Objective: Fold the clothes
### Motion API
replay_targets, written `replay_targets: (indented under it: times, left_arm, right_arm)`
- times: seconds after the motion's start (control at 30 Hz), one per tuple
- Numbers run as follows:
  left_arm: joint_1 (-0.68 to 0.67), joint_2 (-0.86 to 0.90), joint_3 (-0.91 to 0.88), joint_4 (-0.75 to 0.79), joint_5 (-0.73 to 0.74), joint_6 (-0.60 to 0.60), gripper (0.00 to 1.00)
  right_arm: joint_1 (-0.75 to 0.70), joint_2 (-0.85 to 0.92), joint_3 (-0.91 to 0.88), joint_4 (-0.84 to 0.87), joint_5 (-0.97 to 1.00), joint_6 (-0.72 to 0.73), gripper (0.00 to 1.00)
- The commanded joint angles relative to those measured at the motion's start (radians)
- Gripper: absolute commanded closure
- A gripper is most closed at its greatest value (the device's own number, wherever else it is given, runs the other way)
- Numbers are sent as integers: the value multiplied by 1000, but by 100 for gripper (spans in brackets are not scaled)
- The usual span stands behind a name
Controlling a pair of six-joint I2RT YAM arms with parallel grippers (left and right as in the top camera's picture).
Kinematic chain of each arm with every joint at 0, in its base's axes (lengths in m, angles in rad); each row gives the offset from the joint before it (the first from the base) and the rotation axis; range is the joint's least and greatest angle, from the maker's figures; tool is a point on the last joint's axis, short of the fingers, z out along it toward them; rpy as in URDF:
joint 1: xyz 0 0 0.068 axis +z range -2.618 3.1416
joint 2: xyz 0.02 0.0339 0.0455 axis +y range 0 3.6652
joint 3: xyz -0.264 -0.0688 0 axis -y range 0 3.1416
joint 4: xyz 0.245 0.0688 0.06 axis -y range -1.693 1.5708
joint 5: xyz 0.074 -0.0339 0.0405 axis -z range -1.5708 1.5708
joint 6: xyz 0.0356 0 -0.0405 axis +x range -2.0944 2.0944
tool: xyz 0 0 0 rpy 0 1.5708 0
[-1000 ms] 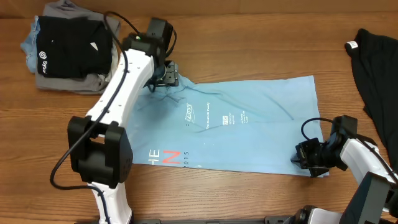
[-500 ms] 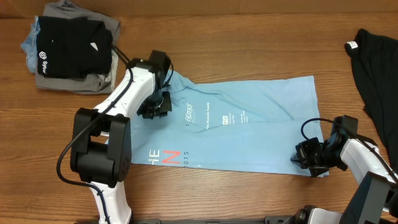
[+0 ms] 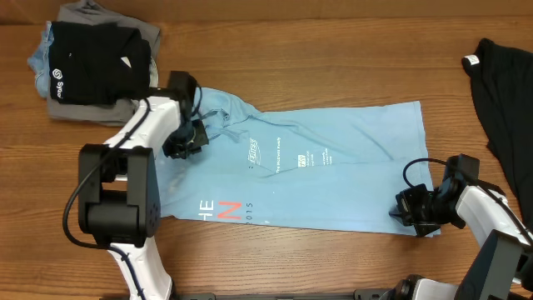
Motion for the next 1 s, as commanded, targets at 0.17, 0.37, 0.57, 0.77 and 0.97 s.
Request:
replay_targets:
  times: [0.17,0.37,0.57,0.77,0.97]
  left_arm:
    - [24,9,-10,188,-2,61,76]
    - [24,8,51,254,2,61,37]
    - [19,8,251,54,3,61,34]
    - [-11,8,334,-36,80,72,11]
    - [-18,28,292,-12,81,0,0]
  right_arm:
    - [-3,32,-30,30,62,-8,96]
    - [-3,32,-30,29,62,-8,96]
    - [-3,32,-30,31,62,-8,96]
    - [-3,32,-30,37,58,-7,96]
    - [-3,32,-30,37,54,-8,96]
